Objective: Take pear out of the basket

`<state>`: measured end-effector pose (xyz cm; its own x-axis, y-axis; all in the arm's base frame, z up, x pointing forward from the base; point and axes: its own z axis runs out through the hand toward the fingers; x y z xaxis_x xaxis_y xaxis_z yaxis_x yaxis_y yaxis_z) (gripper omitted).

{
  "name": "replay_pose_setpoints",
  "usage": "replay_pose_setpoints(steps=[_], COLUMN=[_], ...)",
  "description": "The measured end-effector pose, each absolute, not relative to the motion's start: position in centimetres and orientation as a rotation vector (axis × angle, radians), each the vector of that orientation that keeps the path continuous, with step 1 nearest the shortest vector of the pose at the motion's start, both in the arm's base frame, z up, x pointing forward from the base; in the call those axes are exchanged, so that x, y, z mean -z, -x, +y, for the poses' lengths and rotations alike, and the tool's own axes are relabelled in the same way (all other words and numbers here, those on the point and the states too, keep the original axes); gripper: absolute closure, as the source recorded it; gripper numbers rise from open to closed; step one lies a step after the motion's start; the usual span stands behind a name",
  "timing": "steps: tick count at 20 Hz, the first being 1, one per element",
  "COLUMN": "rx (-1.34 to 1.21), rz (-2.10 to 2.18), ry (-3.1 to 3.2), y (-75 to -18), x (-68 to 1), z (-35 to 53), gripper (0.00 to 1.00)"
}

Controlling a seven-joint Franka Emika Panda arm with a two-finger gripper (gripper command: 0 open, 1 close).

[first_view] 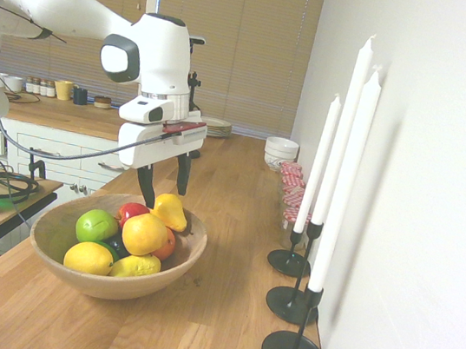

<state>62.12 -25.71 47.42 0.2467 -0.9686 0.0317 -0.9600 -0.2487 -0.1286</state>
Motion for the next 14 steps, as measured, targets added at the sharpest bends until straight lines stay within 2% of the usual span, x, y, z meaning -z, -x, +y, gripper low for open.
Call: replay_pose_setpoints(steps=[7,8,14], rx=[0.097,0.096,0.105], rz=[1.88,1.877,1.867], ry=[2.427,2.428,2.431], y=[-62.9,-63.0,-63.1], x=[-44.3,-44.3,-44.3], z=[-25.5,-25.5,-25.5], gripper=[0.0,1.0,1.0])
